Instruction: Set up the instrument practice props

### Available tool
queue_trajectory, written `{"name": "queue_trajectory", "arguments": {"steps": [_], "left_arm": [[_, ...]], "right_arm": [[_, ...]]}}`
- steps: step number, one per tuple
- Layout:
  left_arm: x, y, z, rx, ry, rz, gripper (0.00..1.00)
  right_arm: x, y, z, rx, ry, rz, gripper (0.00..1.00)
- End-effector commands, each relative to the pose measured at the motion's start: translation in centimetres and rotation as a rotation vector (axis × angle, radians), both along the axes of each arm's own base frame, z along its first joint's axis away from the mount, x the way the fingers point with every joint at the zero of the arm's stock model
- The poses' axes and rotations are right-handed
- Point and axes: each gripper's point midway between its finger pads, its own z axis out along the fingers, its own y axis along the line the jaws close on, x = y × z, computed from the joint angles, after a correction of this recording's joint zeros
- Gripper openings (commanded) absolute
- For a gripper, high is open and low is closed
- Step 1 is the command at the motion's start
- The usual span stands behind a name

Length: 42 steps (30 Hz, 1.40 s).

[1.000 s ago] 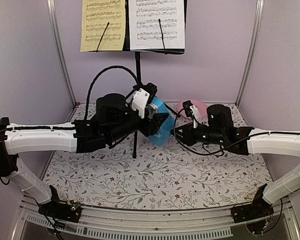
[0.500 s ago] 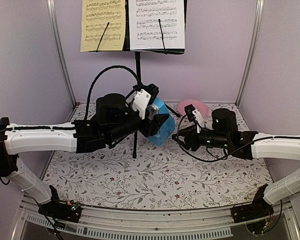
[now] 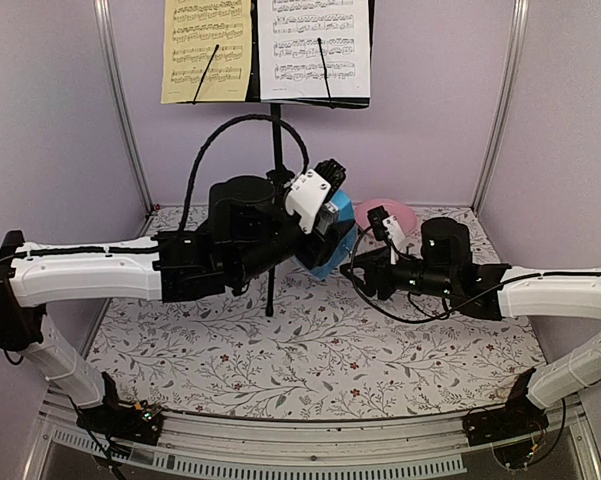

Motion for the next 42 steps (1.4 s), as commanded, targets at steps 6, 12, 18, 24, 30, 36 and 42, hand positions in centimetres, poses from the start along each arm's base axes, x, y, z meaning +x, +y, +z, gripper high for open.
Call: {"name": "queue_trajectory", "arguments": {"steps": [6,12,18,24,30,36,42], "left_arm": [[-0.5,-0.6,4.4,-0.055,-0.096,0.029,0.12],[-0.8,-0.7,4.5,-0.054,-0.099,0.017,0.12],[-1.2,-0.7,4.5,-0.061,-0.097,0.007,0.12],[-1.4,-0.8,4.6,-0.072,-0.096,0.000,0.12],[-1.4,-0.9,4.9,-0.078,-0.105,0.000,0.12],[-1.5,-0.9,4.9,-0.081,-0.104,-0.004,0.11],[-1.6,-0.6,4.8,-0.088,-0.102,-0.006,0.11]], "right_arm": [[0.7,-0.3,1.1,0.030,-0.062,-0.085,0.42],[0.7,-0.6,1.8,0.034,-0.085,-0.093,0.37],[0.6,-0.4,1.9,0.041,-0.080,-0.086,0.31],[0.2,0.3,1.7,0.042,-0.069,-0.042,0.25],[0.2,0.3,1.6,0.042,-0.064,-0.043,0.12],[0.2,0.0,1.9,0.053,-0.060,-0.060,0.00],[-0.2,-0.3,1.8,0.090,-0.028,-0.063,0.00]]}}
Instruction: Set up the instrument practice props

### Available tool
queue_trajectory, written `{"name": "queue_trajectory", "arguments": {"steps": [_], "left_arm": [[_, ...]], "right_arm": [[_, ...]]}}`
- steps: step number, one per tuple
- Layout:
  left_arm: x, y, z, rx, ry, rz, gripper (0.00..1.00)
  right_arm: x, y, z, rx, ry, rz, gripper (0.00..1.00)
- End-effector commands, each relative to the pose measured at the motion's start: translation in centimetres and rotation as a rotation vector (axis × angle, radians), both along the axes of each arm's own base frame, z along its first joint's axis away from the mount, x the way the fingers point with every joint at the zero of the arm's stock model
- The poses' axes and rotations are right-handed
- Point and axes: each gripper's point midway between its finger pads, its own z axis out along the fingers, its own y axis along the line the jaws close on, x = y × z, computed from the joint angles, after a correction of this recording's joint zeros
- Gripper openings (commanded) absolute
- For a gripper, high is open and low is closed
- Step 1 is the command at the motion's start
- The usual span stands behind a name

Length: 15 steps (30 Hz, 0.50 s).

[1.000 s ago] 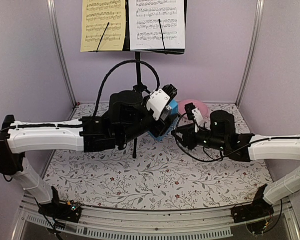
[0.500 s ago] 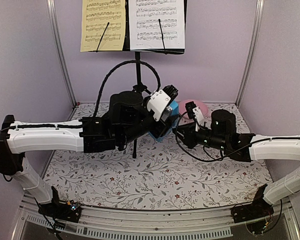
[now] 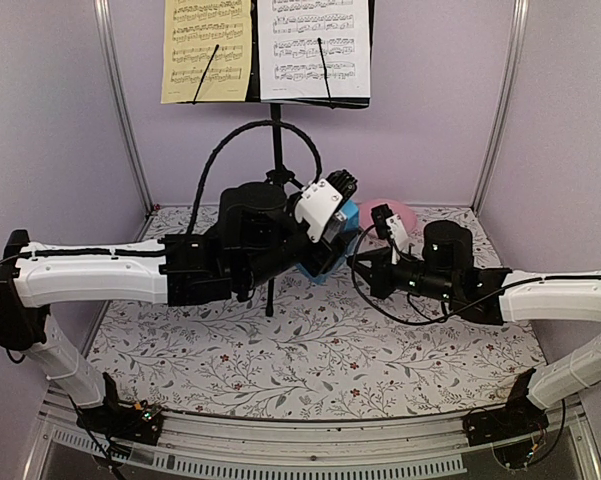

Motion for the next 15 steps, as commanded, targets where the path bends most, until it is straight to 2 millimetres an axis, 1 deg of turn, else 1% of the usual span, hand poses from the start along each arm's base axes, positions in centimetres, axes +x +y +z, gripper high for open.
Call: {"name": "queue_trajectory", "arguments": {"steps": [1,8,15], "left_arm": [[-1.1,0.3,5.7,-0.165,-0.077,-0.019,0.11],[-1.4,0.8,5.4,-0.181,-0.072,-0.030,0.11],[-1.9,1.3,5.0,-0.201,-0.065,-0.047,0.11]], "right_arm": [[-0.7,-0.2,1.0,0.074,0.015,0.001,0.00],[-1.1,-0.3,1.3,0.136,0.052,0.009,0.00],[-0.2,-1.6,1.3,0.204,0.102,-0.009,0.00]]}}
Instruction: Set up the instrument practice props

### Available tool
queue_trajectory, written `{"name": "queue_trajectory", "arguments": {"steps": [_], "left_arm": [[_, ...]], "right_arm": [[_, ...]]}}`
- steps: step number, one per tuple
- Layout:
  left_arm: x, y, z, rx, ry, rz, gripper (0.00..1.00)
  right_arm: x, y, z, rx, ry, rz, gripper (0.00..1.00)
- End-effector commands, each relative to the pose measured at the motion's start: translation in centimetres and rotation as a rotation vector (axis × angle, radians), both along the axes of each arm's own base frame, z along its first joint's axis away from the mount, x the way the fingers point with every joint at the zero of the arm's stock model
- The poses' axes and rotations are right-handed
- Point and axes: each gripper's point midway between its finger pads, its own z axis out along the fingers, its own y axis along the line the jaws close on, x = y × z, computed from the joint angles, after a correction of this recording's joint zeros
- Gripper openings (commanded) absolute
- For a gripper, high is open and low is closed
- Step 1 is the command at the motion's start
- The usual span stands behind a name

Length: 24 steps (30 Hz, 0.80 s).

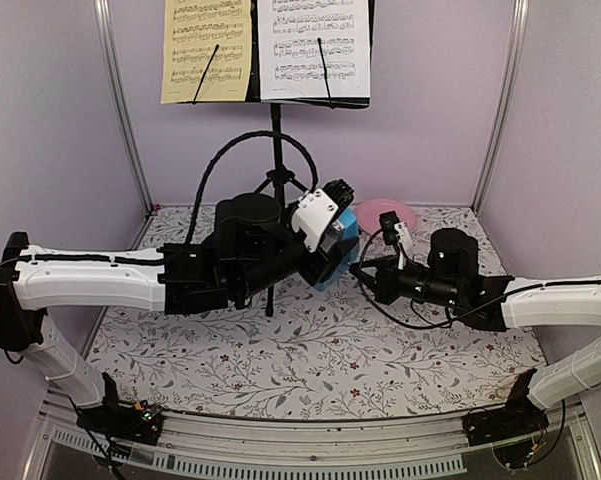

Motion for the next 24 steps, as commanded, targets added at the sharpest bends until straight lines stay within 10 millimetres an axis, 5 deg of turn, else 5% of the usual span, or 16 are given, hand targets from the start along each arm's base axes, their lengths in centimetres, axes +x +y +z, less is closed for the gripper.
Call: {"name": "queue_trajectory", "arguments": {"steps": [1,17,24], "left_arm": [[-1.1,1.4,6.0,-0.189,-0.070,-0.012,0.11],[-1.3,1.5,5.7,-0.201,-0.070,-0.031,0.11],[1.5,1.4,2.1,-0.202,0.067,-0.008,0.11]], "right_arm": [[0.5,-1.1,2.2,0.120,0.009,-0.015,0.00],[0.8,-1.2,2.0,0.171,0.061,0.008,0.00],[-0.9,-1.2,1.1,0.078,0.072,0.092,0.41]]}}
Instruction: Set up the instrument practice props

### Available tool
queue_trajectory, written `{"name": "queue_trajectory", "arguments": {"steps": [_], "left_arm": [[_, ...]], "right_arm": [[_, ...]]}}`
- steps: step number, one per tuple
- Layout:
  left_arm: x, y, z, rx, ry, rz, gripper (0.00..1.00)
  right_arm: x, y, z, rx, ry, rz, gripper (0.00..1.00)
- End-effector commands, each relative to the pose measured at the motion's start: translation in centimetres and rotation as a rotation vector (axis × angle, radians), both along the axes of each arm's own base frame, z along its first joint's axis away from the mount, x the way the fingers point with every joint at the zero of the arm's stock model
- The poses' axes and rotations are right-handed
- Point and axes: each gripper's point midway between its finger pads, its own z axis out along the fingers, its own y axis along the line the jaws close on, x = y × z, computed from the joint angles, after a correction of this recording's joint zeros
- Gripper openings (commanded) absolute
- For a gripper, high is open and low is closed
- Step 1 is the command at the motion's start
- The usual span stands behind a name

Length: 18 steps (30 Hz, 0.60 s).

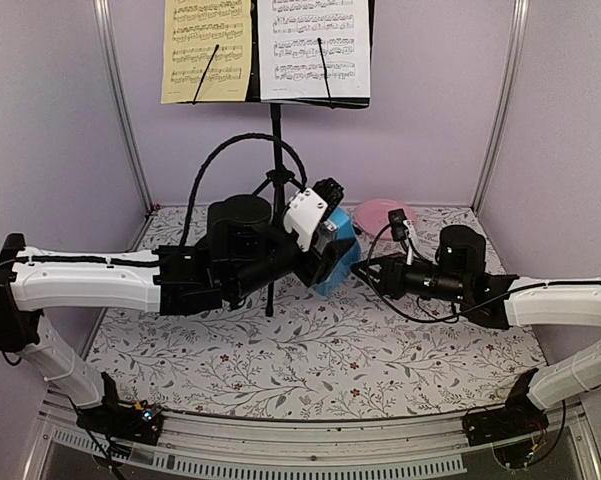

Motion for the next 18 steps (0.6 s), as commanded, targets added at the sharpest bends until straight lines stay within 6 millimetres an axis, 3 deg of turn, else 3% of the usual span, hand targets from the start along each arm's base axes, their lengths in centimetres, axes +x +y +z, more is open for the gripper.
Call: {"name": "queue_trajectory", "arguments": {"steps": [1,11,18], "left_arm": [[1.9,0.7,1.7,-0.146,0.060,0.003,0.11],[4.0,-0.2,-4.3,-0.151,0.180,-0.045,0.11],[4.0,-2.1,-8.8,-0.077,0.216,-0.104,0.10]], "right_arm": [[-1.2,-0.6,0.6,-0.035,-0.014,0.047,0.46],[-3.9,-3.8,-0.5,-0.075,0.074,0.012,0.86],[-3.2,-4.8,-0.2,-0.114,0.114,-0.061,0.96]]}}
